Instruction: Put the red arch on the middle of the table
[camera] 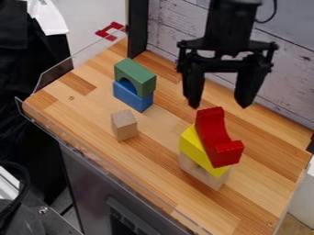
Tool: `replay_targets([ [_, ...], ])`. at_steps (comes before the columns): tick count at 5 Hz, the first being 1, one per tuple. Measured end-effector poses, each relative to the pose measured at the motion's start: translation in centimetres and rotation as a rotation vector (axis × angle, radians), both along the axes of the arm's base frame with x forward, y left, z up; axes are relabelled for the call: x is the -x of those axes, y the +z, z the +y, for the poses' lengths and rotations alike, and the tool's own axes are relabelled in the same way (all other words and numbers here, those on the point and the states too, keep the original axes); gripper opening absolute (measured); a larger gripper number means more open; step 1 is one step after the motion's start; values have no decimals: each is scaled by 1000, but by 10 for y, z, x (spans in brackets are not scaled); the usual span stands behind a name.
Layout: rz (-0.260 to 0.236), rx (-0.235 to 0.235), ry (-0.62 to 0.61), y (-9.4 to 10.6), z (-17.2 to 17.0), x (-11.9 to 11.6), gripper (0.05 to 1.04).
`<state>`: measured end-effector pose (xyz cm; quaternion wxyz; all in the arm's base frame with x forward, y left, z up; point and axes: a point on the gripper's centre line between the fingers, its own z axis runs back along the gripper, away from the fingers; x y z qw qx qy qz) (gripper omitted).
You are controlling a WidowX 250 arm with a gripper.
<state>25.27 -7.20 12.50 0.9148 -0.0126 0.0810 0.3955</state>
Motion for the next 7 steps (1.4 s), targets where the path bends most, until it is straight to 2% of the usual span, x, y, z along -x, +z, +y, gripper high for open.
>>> replay_targets([
  [1,-2,-18,21,0,3,3,999],
  [2,-26,-29,36,1,-1,2,999],
  [4,-50,-4,36,-5,-23,1,999],
  [6,-23,8,77,-19,-22,6,999],
  [7,14,6,108,-24,-21,14,999],
])
